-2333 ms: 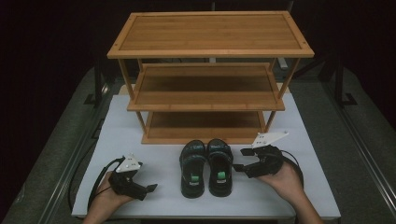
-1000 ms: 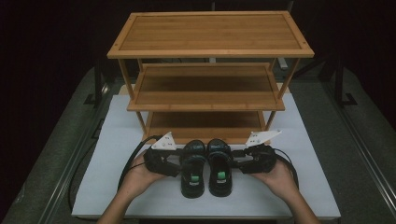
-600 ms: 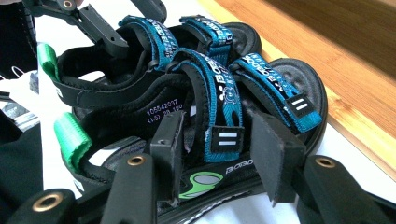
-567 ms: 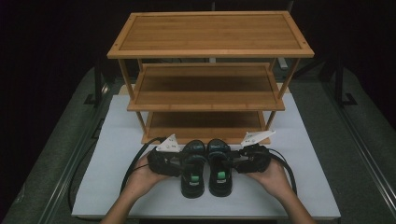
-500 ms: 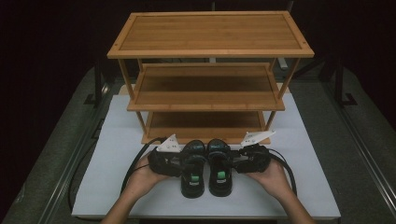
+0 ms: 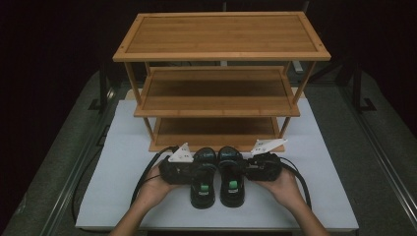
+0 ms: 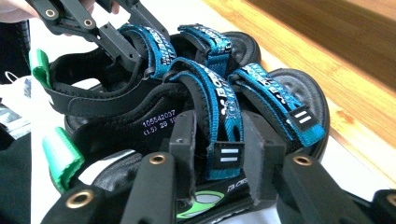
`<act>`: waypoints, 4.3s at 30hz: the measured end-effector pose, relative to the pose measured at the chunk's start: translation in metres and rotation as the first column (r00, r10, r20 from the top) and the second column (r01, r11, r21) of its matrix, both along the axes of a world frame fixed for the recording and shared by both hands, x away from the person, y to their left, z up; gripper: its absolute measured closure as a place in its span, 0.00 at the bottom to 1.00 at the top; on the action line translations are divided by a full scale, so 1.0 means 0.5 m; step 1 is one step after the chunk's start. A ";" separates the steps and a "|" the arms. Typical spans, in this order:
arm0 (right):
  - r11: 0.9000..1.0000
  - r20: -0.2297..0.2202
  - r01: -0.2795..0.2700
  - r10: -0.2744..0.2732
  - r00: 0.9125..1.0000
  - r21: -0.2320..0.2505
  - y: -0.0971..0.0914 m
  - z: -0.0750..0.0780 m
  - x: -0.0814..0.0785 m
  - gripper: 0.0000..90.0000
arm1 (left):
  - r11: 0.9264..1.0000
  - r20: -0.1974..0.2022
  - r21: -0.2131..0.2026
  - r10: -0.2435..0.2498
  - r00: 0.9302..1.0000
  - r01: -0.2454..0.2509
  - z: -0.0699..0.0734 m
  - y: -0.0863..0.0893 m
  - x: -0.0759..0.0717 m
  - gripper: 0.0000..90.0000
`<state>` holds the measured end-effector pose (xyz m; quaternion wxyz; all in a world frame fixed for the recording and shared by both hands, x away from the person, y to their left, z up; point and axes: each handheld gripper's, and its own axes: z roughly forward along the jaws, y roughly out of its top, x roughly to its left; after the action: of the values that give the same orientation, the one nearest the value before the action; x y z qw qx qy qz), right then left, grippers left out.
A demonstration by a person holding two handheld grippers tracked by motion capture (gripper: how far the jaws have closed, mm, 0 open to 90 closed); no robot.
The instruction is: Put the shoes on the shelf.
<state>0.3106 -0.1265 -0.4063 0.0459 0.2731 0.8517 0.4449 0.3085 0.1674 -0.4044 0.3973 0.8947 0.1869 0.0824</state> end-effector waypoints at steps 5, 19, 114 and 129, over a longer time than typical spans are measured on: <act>1.000 0.008 0.014 -0.014 1.000 0.007 -0.003 0.003 -0.002 0.78 | 1.000 0.022 0.001 0.027 0.999 -0.027 0.004 0.000 -0.001 0.78; 0.999 0.044 0.041 -0.042 0.998 0.026 -0.001 0.025 0.001 0.78 | 0.998 0.057 -0.037 0.061 0.996 -0.059 0.028 0.001 0.007 0.79; 0.969 0.127 0.235 -0.242 0.962 0.073 -0.016 0.025 0.043 0.32 | 0.963 0.086 -0.136 0.244 0.966 -0.231 0.015 0.032 0.044 0.28; 0.967 0.033 0.253 -0.253 0.967 -0.006 -0.003 -0.050 0.015 0.18 | 0.973 0.041 -0.030 0.230 0.972 -0.229 -0.062 0.026 0.022 0.15</act>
<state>0.3182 -0.1281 -0.4313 0.1174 0.3720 0.8114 0.4352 0.3197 0.1803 -0.4354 0.4004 0.8599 0.2814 0.1452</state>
